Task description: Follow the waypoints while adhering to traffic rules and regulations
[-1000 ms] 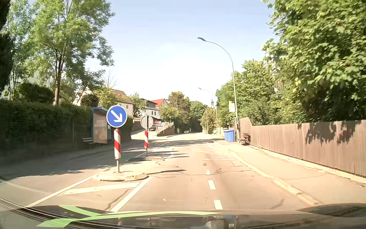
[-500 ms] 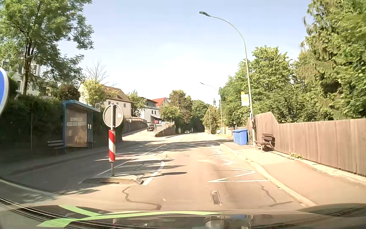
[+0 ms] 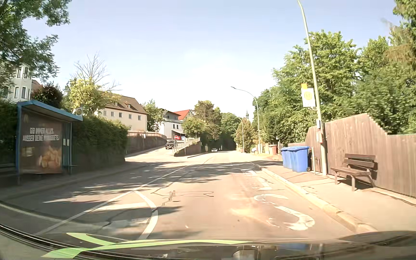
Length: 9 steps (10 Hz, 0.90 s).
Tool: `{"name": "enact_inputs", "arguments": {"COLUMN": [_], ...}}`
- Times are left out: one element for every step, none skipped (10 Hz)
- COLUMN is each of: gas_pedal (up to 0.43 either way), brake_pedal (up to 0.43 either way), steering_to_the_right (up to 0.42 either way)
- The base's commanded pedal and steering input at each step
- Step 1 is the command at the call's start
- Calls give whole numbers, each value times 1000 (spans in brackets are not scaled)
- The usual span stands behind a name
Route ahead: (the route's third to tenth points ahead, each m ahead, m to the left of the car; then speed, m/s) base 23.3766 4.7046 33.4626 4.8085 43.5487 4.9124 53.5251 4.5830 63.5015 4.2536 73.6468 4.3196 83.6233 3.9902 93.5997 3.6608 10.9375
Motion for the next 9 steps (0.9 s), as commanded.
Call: {"name": "enact_inputs", "arguments": {"gas_pedal": [220,220,220,197,169,169,169,157,157], "brake_pedal": [0,0,0,0,0,0,0,0,0], "steering_to_the_right": [-17,-17,-17,-16,-16,-16,-14,-10,-8]}}
